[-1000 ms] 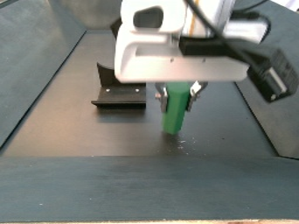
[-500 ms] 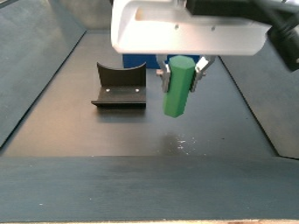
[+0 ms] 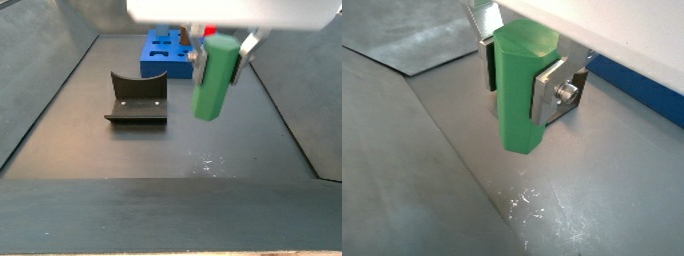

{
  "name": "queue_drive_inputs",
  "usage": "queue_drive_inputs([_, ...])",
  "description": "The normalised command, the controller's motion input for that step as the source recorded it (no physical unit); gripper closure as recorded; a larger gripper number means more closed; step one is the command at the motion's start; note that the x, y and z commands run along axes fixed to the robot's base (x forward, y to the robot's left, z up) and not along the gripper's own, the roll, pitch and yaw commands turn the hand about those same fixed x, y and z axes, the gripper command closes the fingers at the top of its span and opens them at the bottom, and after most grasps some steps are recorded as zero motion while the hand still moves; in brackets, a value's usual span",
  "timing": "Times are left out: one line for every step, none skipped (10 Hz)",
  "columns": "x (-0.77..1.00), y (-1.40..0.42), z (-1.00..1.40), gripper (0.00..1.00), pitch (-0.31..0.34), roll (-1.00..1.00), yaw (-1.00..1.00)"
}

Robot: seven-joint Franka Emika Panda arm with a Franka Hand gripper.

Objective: Pick up the hexagon object. Move up. Move to above the board. Insert the hexagon object.
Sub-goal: Move to above the board.

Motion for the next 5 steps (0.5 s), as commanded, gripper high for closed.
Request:
queue_drive_inputs([-0.05, 0.09, 1.00, 1.00, 0.114, 0.08, 0.04])
queue_drive_inputs([-0.04, 0.08, 1.00, 1.00, 0.114, 0.06, 0.03])
queue_drive_inputs([-0.03, 0.07, 1.00, 1.00, 0.119, 0.05, 0.03])
queue_drive_inputs([-0.02, 0.06, 0.98, 1.00, 0.121, 0.05, 0.03])
queue_drive_inputs([-0.01, 0.03, 0.83, 1.00, 0.120, 0.06, 0.03])
